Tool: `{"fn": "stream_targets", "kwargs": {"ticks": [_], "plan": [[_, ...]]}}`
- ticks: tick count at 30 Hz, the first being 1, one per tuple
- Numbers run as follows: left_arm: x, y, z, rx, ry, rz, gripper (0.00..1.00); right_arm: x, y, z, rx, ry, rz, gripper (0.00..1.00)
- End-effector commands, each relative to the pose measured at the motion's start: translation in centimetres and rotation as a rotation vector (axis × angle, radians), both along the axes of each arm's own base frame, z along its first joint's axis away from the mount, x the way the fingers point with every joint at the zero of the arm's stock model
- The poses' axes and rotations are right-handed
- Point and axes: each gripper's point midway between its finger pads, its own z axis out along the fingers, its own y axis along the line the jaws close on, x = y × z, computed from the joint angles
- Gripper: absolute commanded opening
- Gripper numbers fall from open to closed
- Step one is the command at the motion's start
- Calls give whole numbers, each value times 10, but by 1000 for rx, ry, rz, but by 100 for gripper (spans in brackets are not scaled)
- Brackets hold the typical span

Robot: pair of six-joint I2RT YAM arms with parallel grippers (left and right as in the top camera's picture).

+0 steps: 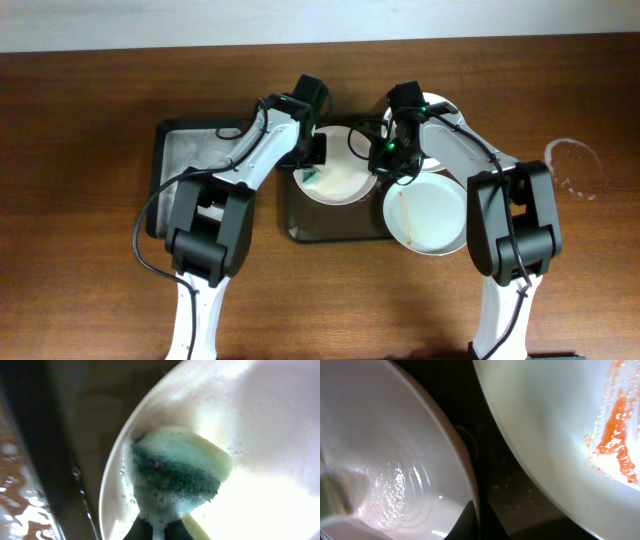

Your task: Clean dirty plates on tray and stack at the side

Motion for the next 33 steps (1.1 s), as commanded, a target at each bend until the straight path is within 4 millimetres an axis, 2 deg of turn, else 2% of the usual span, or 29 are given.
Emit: {"fn": "stream_targets", "kwargs": {"ticks": [1,7,8,15,18,21,24,25,26,29,33], "plan": [[-36,-28,-24,-149,164,-82,1,-3,-2,-4,-9,13,1,4],[-4,-41,-20,-209,33,-94,1,-3,-2,-4,-9,14,1,4],[10,-40,-19,-187,-32,-89,1,-3,-2,-4,-9,14,1,4],[64,-4,-13,16,-270,49,1,-3,-2,-4,-9,13,1,4],[76,11,-8,104,-338,81,1,-3,-2,-4,-10,13,1,4],[64,26,-13,181,-293,84,1,-4,-2,-4,-10,14,1,4],[40,35,-21,222,-190,62,1,-4,-2,-4,-9,13,2,4],[32,32,-23,206,-154,38,1,-3,-1,-4,-9,12,2,4],[23,25,-26,167,-110,2,1,-3,-1,-3,-8,9,3,4],[-12,-15,-27,-69,47,-139,1,-2,0,-3,-8,6,6,4],[-35,-63,-10,-357,119,-287,1,-3,0,-3,-8,7,7,4]]}}
